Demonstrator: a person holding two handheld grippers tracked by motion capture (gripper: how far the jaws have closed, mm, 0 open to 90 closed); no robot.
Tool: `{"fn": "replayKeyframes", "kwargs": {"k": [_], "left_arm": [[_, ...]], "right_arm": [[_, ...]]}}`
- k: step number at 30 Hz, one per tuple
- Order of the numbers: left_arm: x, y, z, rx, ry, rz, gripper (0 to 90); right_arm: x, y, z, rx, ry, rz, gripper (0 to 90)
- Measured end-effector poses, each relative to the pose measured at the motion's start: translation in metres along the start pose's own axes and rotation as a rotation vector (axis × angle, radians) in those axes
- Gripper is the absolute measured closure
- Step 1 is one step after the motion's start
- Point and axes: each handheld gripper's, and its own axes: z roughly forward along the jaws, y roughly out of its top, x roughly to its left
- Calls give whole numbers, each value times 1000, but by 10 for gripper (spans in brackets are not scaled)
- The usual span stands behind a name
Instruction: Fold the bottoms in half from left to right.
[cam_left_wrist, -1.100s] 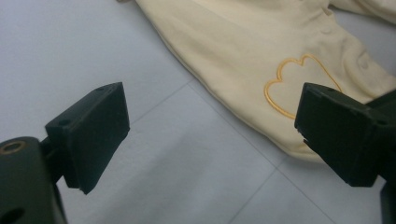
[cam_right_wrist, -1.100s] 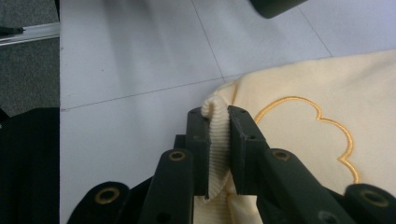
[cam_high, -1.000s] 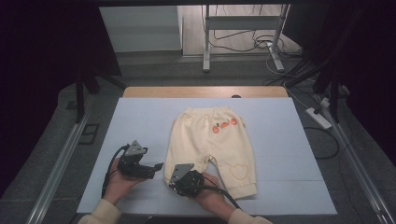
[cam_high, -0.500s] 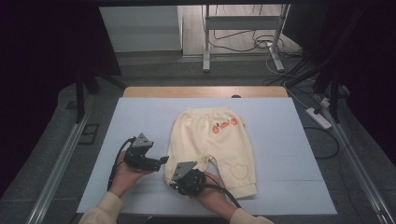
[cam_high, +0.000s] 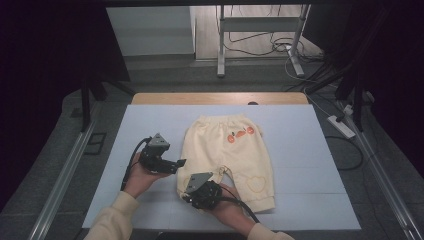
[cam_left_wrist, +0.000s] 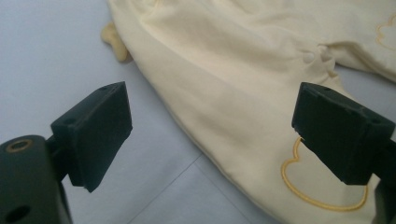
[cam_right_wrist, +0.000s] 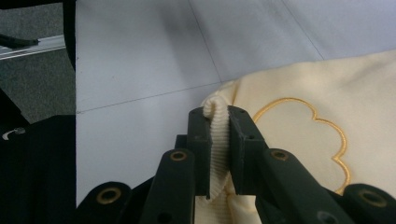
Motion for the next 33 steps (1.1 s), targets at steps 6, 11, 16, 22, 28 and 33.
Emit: {"fn": "replayKeyframes", "kwargs": {"k": [6,11,16,22,28,33], "left_arm": [[3,8,2,0,-5,-1,118],[7,15,7,9,-10,-10,119],[11,21,14,24,-10,-9,122],[18,25,22,30,-11,-34,125],[24,31,27,38,-9,-41,127],[30,35,34,51,-8,-48,134]], "right_arm": [[0,0,0,1,2,0,800],[0,0,1,4,1,-1,800],[0,0,1,5,1,-1,800],[0,0,2,4,-1,-9,800],[1,0,2,9,0,-11,800],[1,0,2,12,1,-12,800]]}}
